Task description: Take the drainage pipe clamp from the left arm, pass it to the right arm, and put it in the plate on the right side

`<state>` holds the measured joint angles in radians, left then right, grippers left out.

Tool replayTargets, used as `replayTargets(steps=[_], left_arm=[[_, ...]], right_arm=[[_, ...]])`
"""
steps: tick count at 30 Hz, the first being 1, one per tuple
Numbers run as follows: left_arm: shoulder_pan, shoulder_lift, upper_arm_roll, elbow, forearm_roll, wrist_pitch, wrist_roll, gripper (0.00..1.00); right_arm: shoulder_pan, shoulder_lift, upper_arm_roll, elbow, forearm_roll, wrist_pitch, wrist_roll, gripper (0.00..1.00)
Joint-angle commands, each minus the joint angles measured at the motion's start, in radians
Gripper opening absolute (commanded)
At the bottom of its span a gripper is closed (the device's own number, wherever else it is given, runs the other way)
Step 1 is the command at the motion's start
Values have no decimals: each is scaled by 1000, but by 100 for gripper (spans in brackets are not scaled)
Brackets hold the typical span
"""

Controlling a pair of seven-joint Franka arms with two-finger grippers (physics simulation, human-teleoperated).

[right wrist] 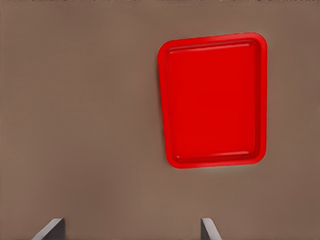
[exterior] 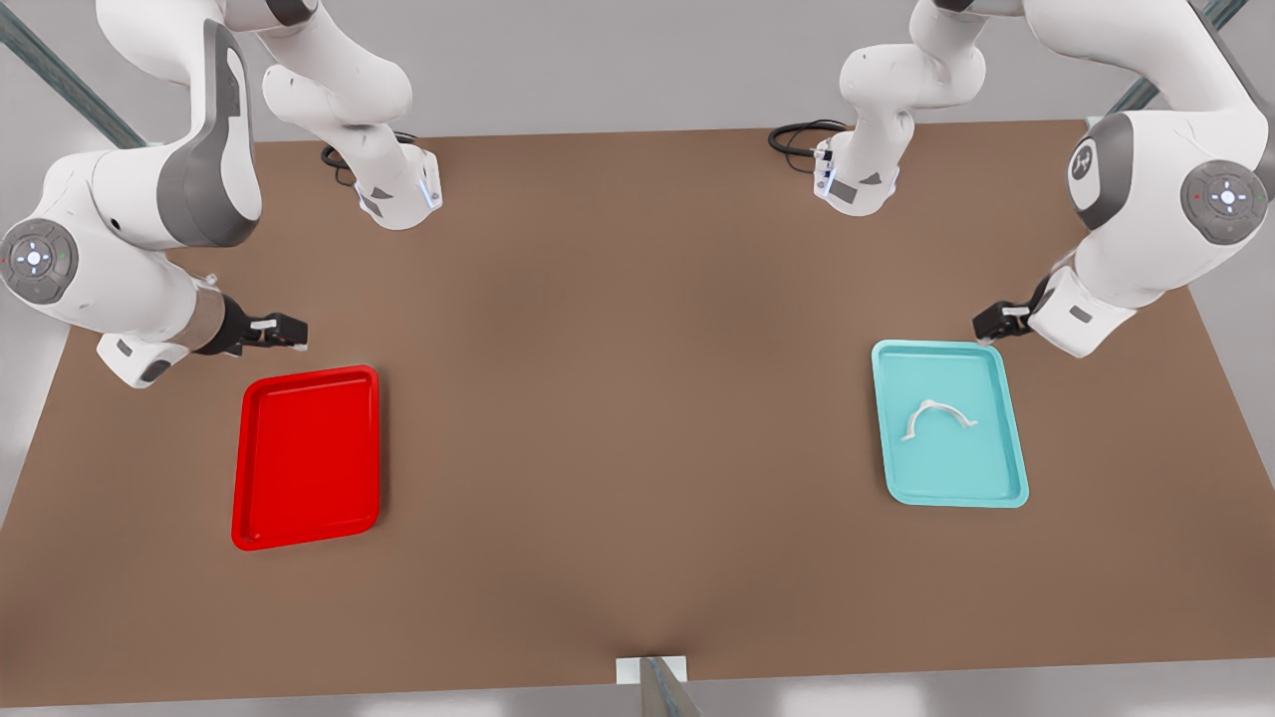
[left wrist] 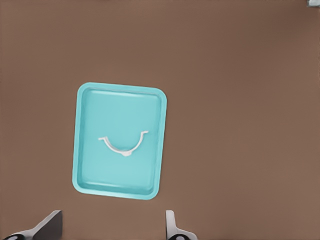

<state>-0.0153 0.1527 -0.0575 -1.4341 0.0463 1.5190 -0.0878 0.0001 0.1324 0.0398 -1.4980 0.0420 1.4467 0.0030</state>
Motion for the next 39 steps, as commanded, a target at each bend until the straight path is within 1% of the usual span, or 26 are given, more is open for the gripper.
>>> replayTargets(steps=[1, 3, 5, 6, 7, 8, 10, 13, 16, 19, 24, 27, 28, 29, 30, 31, 39], left_arm=[[-3, 11, -2, 1, 1, 53, 80, 100], [-15, 85, -7, 12, -5, 79, 92, 100], [-38, 171, -12, 1, -8, 182, 163, 100], [-32, 243, -13, -14, -13, 260, 189, 100], [-34, 238, -10, -109, -3, 387, 204, 100], [-23, 235, -8, -173, 0, 461, 275, 100], [-17, 194, -5, -359, 0, 665, 296, 100], [6, 174, -5, -537, 6, 880, 367, 100], [46, 177, -5, -692, 4, 1128, 459, 100], [55, 189, -5, -770, 4, 1244, 484, 100], [63, 237, -4, -769, 6, 1274, 493, 100], [69, 249, -4, -769, 6, 1276, 503, 96], [78, 249, -4, -769, 6, 1274, 508, 91], [80, 254, -4, -769, 6, 1274, 508, 81], [80, 255, -4, -769, 6, 1274, 510, 76], [89, 255, -4, -769, 6, 1274, 522, 74], [94, 278, -2, -781, 4, 1273, 531, 73]], right_arm=[[-2, 0, 0, 1, 1, 18, 3, 100], [-2, 0, 0, -1, 1, 18, 2, 100], [-3, 0, -1, -1, 1, 18, 0, 100], [-6, 0, -1, -1, 1, 18, 0, 100], [-8, 0, -1, -1, 1, 18, -1, 100], [-8, 0, -1, -1, 1, 18, -1, 100], [-8, 0, -1, -1, 1, 17, -1, 100], [-9, 0, -1, -1, 1, 17, -1, 100], [-9, 0, -1, -1, 1, 17, -1, 100], [-15, 0, -1, -2, -1, 17, -1, 100], [-15, 1, -1, -2, -1, 17, -3, 100], [-17, 3, -1, -2, -1, 15, -5, 100], [-17, 3, -1, -2, -1, 14, -5, 100], [-17, 3, -1, -4, -1, 14, -5, 100], [-17, 3, -1, -4, -1, 14, -5, 100], [-17, 3, -1, -4, -1, 14, -5, 100], [-23, 3, -1, -4, -1, 8, -5, 100]])
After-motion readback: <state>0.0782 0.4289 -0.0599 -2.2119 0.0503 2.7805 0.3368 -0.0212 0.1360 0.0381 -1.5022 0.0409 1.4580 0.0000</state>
